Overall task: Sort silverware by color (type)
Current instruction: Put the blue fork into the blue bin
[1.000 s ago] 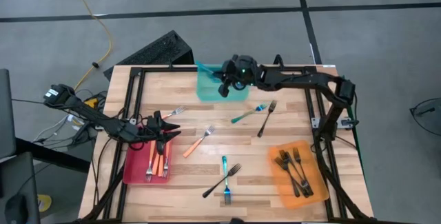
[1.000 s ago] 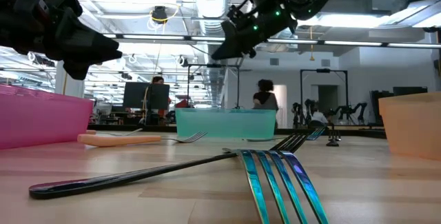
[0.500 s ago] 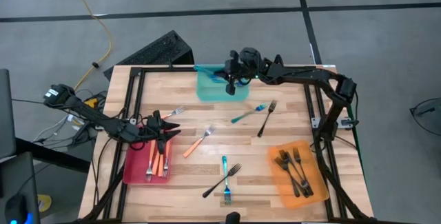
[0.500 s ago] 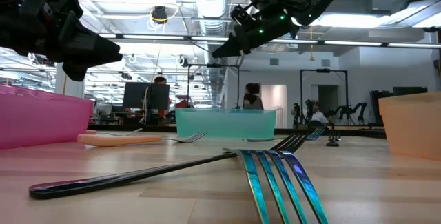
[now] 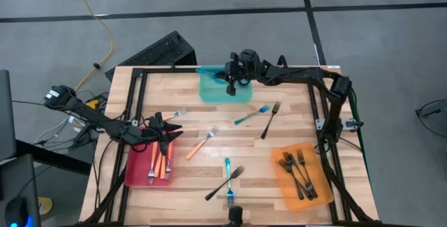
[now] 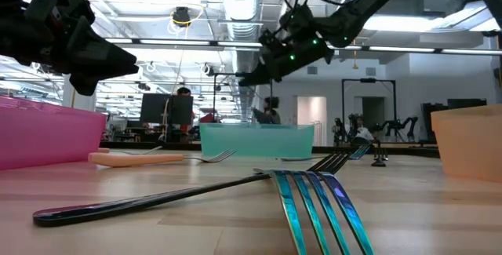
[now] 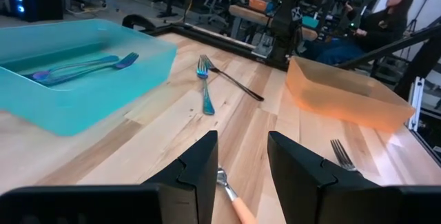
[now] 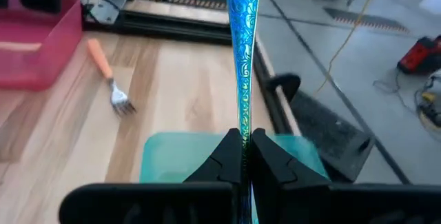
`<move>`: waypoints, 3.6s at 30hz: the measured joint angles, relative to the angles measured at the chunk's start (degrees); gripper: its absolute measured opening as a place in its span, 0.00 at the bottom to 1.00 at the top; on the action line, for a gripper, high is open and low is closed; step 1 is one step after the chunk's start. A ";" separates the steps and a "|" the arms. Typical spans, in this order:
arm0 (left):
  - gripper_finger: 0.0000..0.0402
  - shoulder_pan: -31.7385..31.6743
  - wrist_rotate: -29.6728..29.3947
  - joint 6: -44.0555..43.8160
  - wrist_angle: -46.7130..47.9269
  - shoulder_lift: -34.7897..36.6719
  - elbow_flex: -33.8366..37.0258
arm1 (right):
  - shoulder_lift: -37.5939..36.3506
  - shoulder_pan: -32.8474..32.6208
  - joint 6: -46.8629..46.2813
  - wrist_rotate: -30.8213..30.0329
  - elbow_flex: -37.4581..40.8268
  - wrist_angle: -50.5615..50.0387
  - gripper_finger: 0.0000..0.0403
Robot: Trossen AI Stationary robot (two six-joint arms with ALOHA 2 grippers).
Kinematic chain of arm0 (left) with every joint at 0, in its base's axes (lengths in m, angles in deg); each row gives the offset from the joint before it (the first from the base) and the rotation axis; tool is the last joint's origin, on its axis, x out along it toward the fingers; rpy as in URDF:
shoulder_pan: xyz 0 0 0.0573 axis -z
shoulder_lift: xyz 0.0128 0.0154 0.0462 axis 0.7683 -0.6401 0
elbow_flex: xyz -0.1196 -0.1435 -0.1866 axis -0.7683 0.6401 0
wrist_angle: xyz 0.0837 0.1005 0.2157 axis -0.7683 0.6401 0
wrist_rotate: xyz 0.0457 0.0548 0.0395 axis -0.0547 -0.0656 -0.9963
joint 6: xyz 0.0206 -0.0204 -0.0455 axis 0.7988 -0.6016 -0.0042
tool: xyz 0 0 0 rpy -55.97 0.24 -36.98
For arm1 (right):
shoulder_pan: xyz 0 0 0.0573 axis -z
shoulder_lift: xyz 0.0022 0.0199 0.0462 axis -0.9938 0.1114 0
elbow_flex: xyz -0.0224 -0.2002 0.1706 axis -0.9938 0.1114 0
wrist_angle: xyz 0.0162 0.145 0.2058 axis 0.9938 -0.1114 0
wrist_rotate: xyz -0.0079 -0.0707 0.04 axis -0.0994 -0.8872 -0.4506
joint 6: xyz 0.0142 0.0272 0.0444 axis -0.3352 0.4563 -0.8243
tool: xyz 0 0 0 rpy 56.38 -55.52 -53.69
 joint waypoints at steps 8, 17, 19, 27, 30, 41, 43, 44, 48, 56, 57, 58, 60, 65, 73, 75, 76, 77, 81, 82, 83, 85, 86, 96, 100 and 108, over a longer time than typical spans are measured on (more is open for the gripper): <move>0.28 0.00 -0.32 0.00 0.17 0.00 0.02 | 4.47 4.49 -2.87 5.30 0.07 2.54 0.08; 0.28 -0.02 -2.50 0.02 0.49 0.00 0.02 | 8.21 5.81 -3.91 7.98 0.07 2.65 0.08; 0.28 -0.02 -3.16 0.00 0.51 0.00 0.02 | 8.36 5.92 -3.65 8.00 0.11 2.52 0.08; 0.28 -0.02 -3.97 -0.48 0.49 0.00 0.02 | 8.23 6.17 -2.40 9.09 0.09 3.74 0.08; 0.28 -0.02 -4.49 -0.46 0.50 0.00 0.02 | 8.23 6.19 -2.24 9.81 0.09 3.70 0.08; 0.28 -0.02 -4.55 -1.38 0.49 0.00 0.02 | 8.23 6.17 -2.82 9.11 0.09 3.74 0.08; 0.28 -0.02 -4.55 -1.46 0.50 0.00 0.02 | 8.23 6.18 -4.31 6.67 0.09 3.75 0.08; 0.28 -0.04 -4.55 -1.46 0.50 0.00 0.02 | 8.23 6.27 -5.16 5.75 0.09 3.51 0.08; 0.28 -0.04 -4.55 -1.46 0.49 0.00 0.02 | 7.84 7.44 -8.56 5.11 -0.44 -1.41 0.08; 0.28 -0.02 -5.08 -1.46 0.51 -0.02 0.02 | 8.12 6.37 -3.49 -1.38 -8.74 -21.64 0.08; 0.28 -0.04 -5.50 -1.46 0.51 0.00 0.02 | 8.12 5.84 -2.81 -1.89 -9.66 -22.36 0.08; 0.28 -0.04 -5.93 -1.46 0.51 0.00 0.02 | 8.11 5.42 -2.44 -2.12 -10.36 -22.80 0.08; 0.28 -0.04 -6.73 -1.40 0.51 -0.02 0.02 | 8.10 4.86 -2.40 -2.17 -11.08 -23.04 0.08; 0.28 -0.04 -7.09 -1.41 0.51 0.00 0.02 | 8.10 4.66 -3.13 -3.20 -10.95 -23.08 0.08; 0.28 -0.04 -7.08 -1.46 0.56 0.00 0.02 | 9.65 3.44 -4.60 -8.59 -10.34 -23.74 0.08; 0.28 -0.04 -7.08 -1.85 0.54 0.00 0.02 | 10.64 3.49 -5.12 -8.56 -10.09 -27.04 0.08; 0.28 -0.04 -7.07 -1.92 0.55 -0.01 0.02 | 11.41 3.48 -5.13 -8.54 -10.27 -27.72 0.08; 0.28 -0.04 -7.06 -1.92 0.56 -0.02 0.02 | 12.06 3.45 -5.03 -8.54 -10.75 -27.93 0.08; 0.28 -0.04 -7.06 -1.88 0.56 -0.02 0.02 | 13.63 3.42 -4.39 -8.23 -11.20 -28.28 0.08; 0.28 -0.04 -7.08 -1.88 0.56 0.00 0.02 | 13.90 3.43 -4.55 -7.59 -11.17 -28.48 0.08; 0.28 -0.04 -7.10 -1.92 0.56 0.00 0.02 | 13.91 3.46 -4.54 -6.52 -11.06 -29.04 0.08; 0.28 -0.04 -7.12 -1.95 0.98 -0.02 0.02 | 13.90 3.45 -4.61 -6.03 -11.11 -28.35 0.08; 0.28 -0.04 -7.12 -2.03 1.09 0.00 0.02 | 13.83 3.50 -4.61 -5.98 -11.17 -28.36 0.08; 0.28 -0.04 -7.10 -2.42 1.52 -0.01 0.03 | 13.80 4.04 -4.25 -3.33 -11.14 -31.99 0.08; 0.28 -0.04 -7.10 -2.44 1.52 0.00 0.02 | 13.80 4.25 -4.20 -1.99 -11.14 -32.21 0.08; 0.28 -0.04 -7.10 -2.47 1.50 -0.02 0.03 | 13.80 4.25 -4.21 -2.08 -11.14 -32.05 0.09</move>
